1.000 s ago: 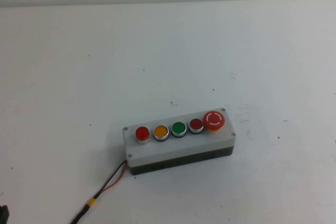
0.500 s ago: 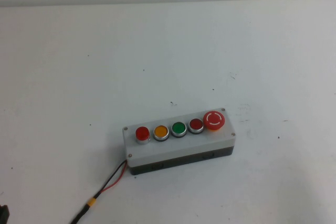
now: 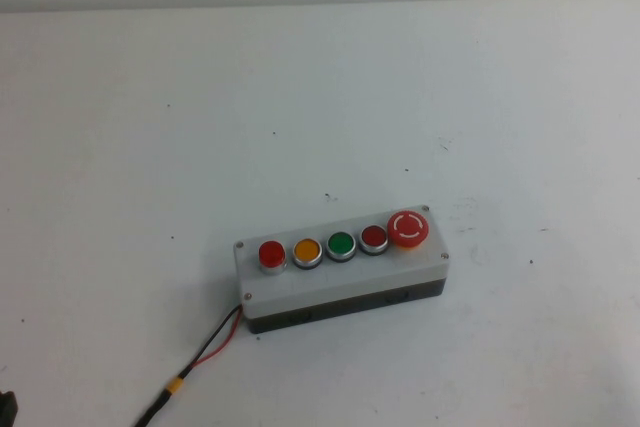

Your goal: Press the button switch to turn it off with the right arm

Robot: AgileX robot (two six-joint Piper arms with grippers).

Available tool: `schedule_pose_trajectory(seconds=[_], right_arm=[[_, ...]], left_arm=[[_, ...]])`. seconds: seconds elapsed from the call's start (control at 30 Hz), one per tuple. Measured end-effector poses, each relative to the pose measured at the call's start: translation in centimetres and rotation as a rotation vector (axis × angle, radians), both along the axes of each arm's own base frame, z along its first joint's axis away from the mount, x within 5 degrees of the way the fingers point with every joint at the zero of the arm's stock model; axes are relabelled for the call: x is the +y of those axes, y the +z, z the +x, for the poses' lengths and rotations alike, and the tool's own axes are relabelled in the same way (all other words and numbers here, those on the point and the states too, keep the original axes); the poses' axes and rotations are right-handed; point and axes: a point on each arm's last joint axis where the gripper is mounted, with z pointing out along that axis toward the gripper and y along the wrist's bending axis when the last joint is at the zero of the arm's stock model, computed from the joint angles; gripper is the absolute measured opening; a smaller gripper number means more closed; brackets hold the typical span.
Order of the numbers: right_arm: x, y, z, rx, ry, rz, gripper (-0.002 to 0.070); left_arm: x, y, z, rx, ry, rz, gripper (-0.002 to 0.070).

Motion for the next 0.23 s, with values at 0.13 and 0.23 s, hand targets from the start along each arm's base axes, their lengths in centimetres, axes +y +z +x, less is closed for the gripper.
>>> schedule_pose_trajectory(seconds=[0.13, 0.23], right_arm=[[0.13, -0.48, -0.11, 0.054, 0.026, -0.002, -0.0017], [0.15, -0.52, -0.13, 0.058, 0.032, -0.012, -0.0017]], left_arm=[[0.00, 0.00, 0.00, 0.000, 0.000, 0.000, -0.0002], [0.00, 0.00, 0.00, 0.000, 0.000, 0.000, -0.0002]])
